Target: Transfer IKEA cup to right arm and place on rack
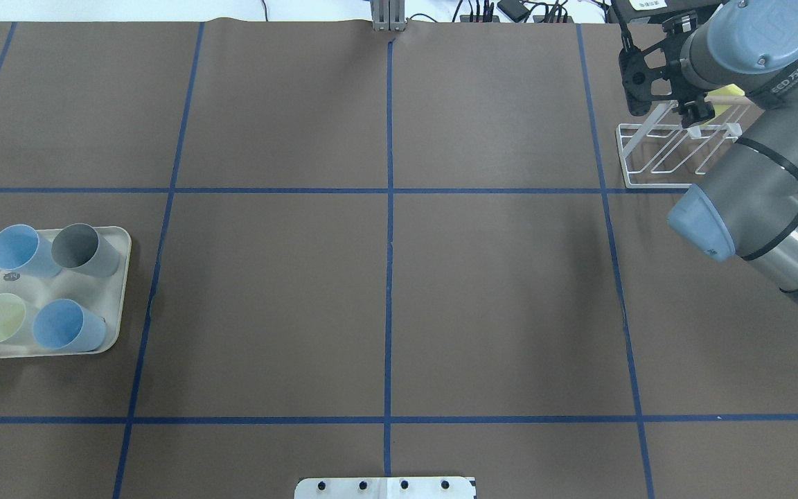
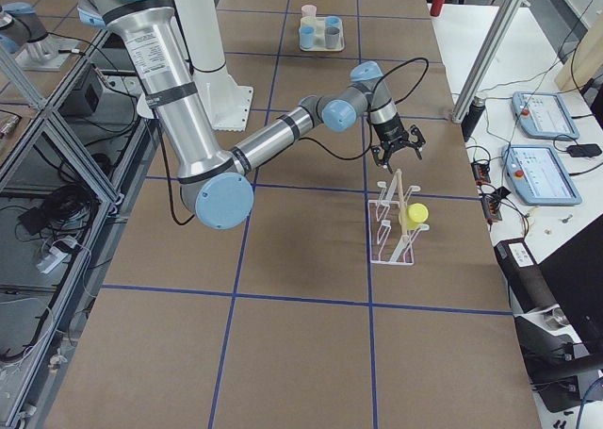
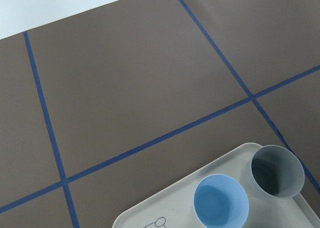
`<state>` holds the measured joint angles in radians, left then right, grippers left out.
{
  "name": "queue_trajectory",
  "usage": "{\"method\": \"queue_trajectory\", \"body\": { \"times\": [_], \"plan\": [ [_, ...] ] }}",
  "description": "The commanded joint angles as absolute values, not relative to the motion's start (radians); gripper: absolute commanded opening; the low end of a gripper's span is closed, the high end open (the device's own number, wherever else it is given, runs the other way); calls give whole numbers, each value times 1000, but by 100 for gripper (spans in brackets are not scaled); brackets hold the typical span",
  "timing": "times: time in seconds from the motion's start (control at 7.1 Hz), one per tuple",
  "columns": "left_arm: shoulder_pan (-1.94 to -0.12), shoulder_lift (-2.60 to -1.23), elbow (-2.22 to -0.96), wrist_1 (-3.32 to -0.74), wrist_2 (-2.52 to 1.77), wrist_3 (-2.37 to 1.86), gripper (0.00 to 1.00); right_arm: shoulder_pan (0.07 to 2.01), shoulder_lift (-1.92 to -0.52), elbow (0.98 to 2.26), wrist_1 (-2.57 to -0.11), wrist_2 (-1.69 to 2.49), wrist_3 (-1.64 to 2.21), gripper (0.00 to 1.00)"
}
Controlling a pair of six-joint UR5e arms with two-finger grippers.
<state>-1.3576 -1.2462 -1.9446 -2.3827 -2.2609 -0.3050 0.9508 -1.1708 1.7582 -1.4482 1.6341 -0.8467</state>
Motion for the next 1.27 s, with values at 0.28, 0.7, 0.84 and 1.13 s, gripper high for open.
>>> {"method": "queue_trajectory", "body": {
  "times": [0.28,0.7,0.84,1.13],
  "plan": [
    [-1347,-1215,-1933,-2447,-2256,-302,100,746,-1143,1954,-1445,1717,-100,99],
    [-1307,-1224,-1876,-2454,-2255,-331,100,614,-1063,1986,-1445,1710,221,99],
    [-1264,-1229,-1865,-2479,-2219,-391,100,603,-1063,1987,-1445,1709,228,99],
    [-1185,-1253,-1789,-2609,-2169,-530,100,595,-1065,1986,-1445,1707,229,99]
  ]
}}
